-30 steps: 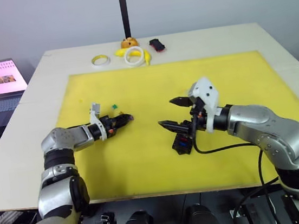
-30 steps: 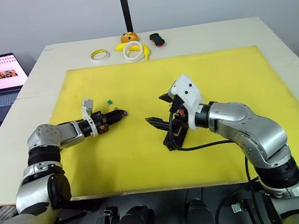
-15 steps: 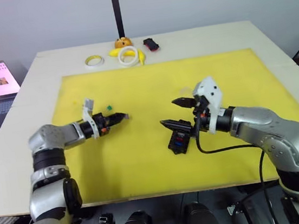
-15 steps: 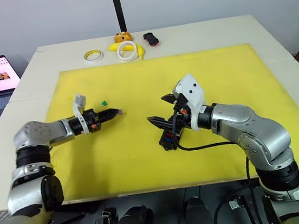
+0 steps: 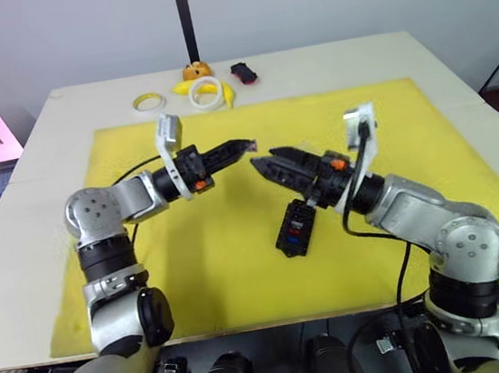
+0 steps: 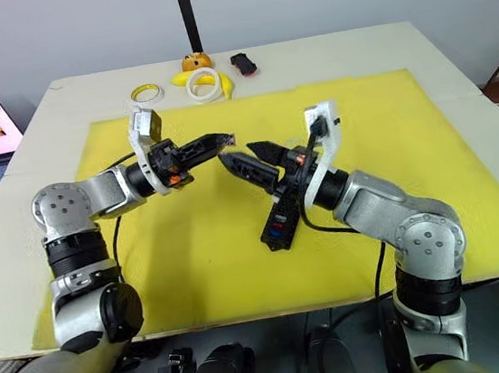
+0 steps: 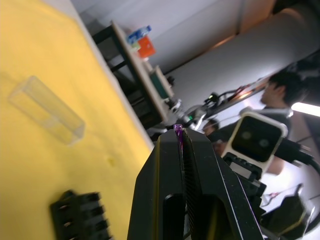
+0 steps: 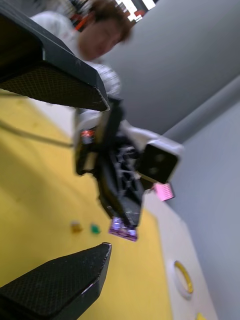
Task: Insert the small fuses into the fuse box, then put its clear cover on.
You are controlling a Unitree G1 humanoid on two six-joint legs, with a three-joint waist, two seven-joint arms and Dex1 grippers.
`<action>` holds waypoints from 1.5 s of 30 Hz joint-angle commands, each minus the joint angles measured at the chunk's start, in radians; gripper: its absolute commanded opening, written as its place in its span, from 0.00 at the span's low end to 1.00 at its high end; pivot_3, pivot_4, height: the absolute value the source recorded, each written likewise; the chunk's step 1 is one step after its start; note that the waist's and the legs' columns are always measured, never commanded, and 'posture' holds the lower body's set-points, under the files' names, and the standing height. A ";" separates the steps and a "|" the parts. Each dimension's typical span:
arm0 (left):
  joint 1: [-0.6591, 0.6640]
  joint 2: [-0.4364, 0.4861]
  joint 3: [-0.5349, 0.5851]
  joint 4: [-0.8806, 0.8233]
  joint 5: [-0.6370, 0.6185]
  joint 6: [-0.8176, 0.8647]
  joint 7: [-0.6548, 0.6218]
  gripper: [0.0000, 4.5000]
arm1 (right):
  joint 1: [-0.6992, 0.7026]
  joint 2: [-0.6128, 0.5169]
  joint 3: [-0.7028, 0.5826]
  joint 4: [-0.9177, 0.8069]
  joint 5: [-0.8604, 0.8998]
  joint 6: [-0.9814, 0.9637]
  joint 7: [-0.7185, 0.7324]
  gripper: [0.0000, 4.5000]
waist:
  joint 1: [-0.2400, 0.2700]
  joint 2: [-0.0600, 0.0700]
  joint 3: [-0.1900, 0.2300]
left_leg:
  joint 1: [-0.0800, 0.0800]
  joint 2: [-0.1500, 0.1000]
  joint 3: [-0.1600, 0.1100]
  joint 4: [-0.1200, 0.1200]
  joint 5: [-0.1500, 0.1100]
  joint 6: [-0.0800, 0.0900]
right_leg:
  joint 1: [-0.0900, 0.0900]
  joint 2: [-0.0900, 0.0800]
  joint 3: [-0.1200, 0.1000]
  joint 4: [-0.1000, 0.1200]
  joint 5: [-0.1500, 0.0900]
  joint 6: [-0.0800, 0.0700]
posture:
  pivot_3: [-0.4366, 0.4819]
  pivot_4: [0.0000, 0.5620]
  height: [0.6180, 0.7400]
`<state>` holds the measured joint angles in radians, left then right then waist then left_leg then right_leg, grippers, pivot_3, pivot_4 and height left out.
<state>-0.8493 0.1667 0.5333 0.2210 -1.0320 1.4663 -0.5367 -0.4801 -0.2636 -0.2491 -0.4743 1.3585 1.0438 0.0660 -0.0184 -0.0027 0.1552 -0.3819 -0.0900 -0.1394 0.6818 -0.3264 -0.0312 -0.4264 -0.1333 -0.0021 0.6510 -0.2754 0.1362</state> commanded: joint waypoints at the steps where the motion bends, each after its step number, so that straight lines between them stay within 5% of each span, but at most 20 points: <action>1: -0.029 -0.028 0.039 -0.019 -0.078 -0.003 0.053 0.01 | -0.010 0.009 -0.004 -0.001 0.123 -0.053 -0.078 1.00 | 0.001 0.000 0.000 | 0.000 0.000 0.000 0.000 0.000 0.000 | 0.000 0.000 0.000 0.000 0.000 0.000 | 0.48 0.27 1.00; 12: -0.032 -0.059 0.036 -0.016 -0.221 0.007 0.164 0.01 | 0.012 -0.003 0.049 0.006 0.187 -0.171 -0.172 1.00 | 0.000 0.000 0.000 | 0.000 0.000 0.000 0.000 0.000 0.000 | 0.000 0.000 0.000 0.000 0.000 0.000 | 0.48 0.27 1.00; 15: -0.029 -0.059 0.022 -0.012 -0.241 0.002 0.181 0.00 | 0.012 -0.014 0.063 0.006 0.184 -0.184 -0.169 0.80 | 0.001 0.000 0.000 | 0.000 0.000 0.000 0.000 0.000 0.000 | 0.000 0.000 0.000 0.000 0.000 0.000 | 0.48 0.27 1.00; 18: -0.028 -0.056 0.012 -0.007 -0.261 -0.002 0.189 0.00 | 0.012 -0.028 0.076 0.005 0.175 -0.194 -0.166 0.49 | 0.001 0.000 0.000 | 0.000 -0.001 0.001 0.001 0.000 0.000 | 0.000 0.000 0.000 0.000 0.000 0.000 | 0.48 0.27 1.00; 26: -0.015 -0.054 -0.014 0.000 -0.286 -0.032 0.209 0.00 | 0.018 -0.044 0.087 0.006 0.187 -0.231 -0.166 0.49 | 0.001 0.000 0.000 | 0.000 -0.001 0.001 0.001 0.000 0.000 | 0.000 0.000 0.000 0.000 0.000 0.000 | 0.48 0.27 1.00; 29: -0.012 -0.053 -0.021 0.000 -0.296 -0.036 0.214 0.00 | 0.023 -0.051 0.088 0.002 0.193 -0.238 -0.164 0.31 | 0.001 0.000 0.000 | 0.000 -0.001 0.001 0.000 0.000 0.000 | 0.000 0.000 0.000 0.000 0.000 0.000 | 0.48 0.27 1.00; 32: -0.012 -0.048 -0.027 0.008 -0.306 -0.044 0.221 0.00 | 0.022 -0.059 0.090 0.005 0.196 -0.244 -0.162 0.01 | 0.002 0.000 0.000 | 0.000 -0.001 0.001 0.001 0.000 0.000 | 0.000 0.000 0.000 0.000 0.000 0.000 | 0.48 0.27 1.00; 42: 0.020 0.018 -0.133 -0.030 -0.257 -0.065 0.162 0.00 | 0.016 -0.082 0.082 -0.012 0.236 -0.267 -0.160 0.01 | 0.000 0.000 0.000 | 0.000 -0.001 0.001 0.001 0.000 0.000 | 0.000 0.000 0.000 0.000 0.000 0.000 | 0.48 0.27 1.00; 45: 0.036 0.148 -0.264 -0.097 -0.158 -0.120 -0.011 0.21 | 0.027 -0.171 0.058 -0.034 0.266 -0.233 -0.141 0.00 | 0.000 0.000 0.000 | 0.000 -0.001 0.001 0.000 0.000 0.000 | 0.000 0.000 0.000 0.000 0.000 0.000 | 0.48 0.27 1.00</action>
<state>-0.8196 0.2608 0.3352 0.1747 -1.2555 1.3776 -0.4579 -0.4454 -0.3932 -0.1528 -0.4392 1.5742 0.8027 -0.1055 -0.0181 -0.0025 0.1551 -0.3817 -0.0907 -0.1380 0.6820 -0.3264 -0.0311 -0.4262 -0.1329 -0.0018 0.6510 -0.2754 0.1363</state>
